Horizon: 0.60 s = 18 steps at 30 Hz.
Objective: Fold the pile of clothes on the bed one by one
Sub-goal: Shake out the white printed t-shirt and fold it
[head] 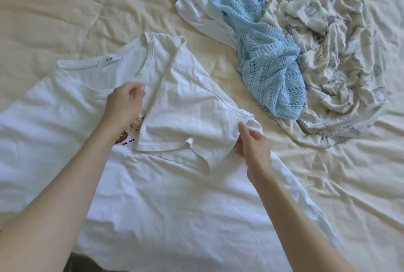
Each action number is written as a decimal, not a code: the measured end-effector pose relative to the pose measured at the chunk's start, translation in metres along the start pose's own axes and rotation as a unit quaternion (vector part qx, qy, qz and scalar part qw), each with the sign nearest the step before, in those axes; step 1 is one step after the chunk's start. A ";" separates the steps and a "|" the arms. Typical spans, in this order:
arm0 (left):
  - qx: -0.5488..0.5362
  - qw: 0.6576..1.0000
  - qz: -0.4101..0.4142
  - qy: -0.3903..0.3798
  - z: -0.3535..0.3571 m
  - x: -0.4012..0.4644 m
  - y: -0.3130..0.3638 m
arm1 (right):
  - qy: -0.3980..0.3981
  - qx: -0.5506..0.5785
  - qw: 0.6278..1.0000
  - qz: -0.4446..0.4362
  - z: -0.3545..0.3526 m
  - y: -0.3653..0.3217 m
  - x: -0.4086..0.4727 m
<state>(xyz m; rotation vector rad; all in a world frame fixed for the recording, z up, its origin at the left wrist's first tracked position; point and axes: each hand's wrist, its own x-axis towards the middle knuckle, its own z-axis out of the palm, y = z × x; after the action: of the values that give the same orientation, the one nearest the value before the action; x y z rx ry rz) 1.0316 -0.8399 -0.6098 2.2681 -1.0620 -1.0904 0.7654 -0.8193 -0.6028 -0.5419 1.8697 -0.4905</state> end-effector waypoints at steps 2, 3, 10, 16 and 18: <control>-0.037 0.999 -0.011 -0.028 0.013 0.024 0.024 | 0.027 0.040 0.998 0.032 0.011 -0.013 0.011; -0.044 0.998 -0.012 -0.052 0.020 0.035 0.035 | 0.037 0.065 0.996 0.058 0.015 -0.019 0.016; -0.190 0.975 -0.052 -0.101 0.053 0.073 0.091 | -0.014 0.164 0.964 0.209 0.008 -0.044 0.035; -0.226 0.971 -0.002 -0.072 0.072 0.088 0.110 | -0.018 0.268 0.953 0.143 -0.008 -0.047 0.060; -0.221 0.974 0.003 -0.053 0.079 0.094 0.111 | -0.033 0.291 0.948 0.122 -0.008 -0.045 0.062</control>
<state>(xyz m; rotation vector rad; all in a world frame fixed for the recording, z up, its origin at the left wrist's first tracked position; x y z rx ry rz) 0.9564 -0.9859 -0.6331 1.8686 -0.7675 -1.3069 0.7439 -0.8906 -0.6211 0.0671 1.5936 -0.8039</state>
